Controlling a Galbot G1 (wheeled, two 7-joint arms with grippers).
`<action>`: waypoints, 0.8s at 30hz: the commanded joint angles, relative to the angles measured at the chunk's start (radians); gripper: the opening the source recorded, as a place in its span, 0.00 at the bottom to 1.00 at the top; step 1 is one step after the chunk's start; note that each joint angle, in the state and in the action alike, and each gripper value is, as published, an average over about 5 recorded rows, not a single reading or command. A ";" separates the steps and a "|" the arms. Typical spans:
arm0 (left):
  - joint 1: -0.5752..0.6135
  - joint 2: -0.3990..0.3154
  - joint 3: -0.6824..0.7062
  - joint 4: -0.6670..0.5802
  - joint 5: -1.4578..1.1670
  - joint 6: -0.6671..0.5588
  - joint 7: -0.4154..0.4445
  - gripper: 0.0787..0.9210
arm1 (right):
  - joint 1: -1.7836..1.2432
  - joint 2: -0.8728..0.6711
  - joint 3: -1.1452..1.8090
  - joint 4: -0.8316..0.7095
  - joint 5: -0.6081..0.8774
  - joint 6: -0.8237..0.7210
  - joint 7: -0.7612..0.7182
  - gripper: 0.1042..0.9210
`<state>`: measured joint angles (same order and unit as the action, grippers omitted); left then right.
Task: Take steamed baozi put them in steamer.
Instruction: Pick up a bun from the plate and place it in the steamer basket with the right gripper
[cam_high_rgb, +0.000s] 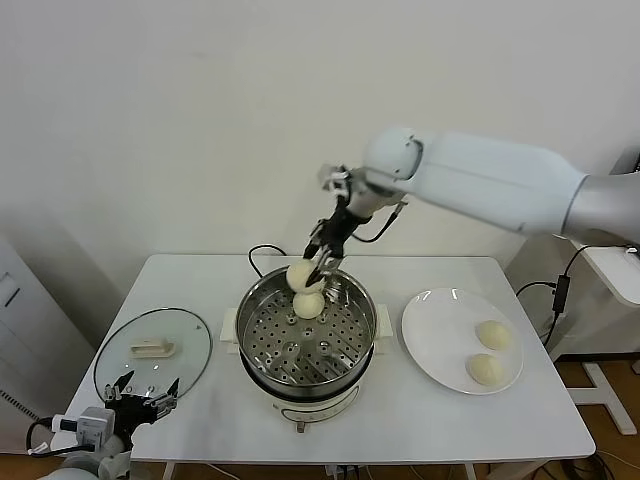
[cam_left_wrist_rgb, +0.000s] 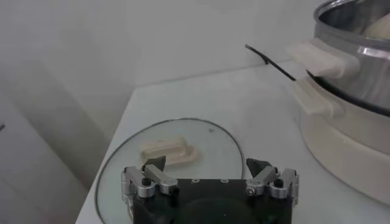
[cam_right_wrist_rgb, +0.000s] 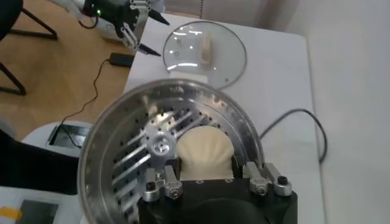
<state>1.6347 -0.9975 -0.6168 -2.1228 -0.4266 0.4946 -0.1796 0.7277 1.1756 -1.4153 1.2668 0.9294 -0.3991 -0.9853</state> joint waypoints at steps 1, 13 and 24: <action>0.001 0.001 -0.003 0.001 0.000 0.000 0.000 0.88 | -0.094 0.070 0.002 0.029 0.014 -0.062 0.140 0.52; 0.005 -0.004 -0.008 -0.001 0.000 0.000 0.000 0.88 | -0.171 0.099 0.015 0.014 -0.047 -0.089 0.187 0.52; 0.005 -0.008 -0.009 -0.005 0.001 0.001 -0.001 0.88 | -0.205 0.109 0.016 0.010 -0.075 -0.099 0.195 0.52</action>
<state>1.6392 -1.0046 -0.6248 -2.1272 -0.4265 0.4948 -0.1798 0.5523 1.2741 -1.3986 1.2735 0.8736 -0.4891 -0.8133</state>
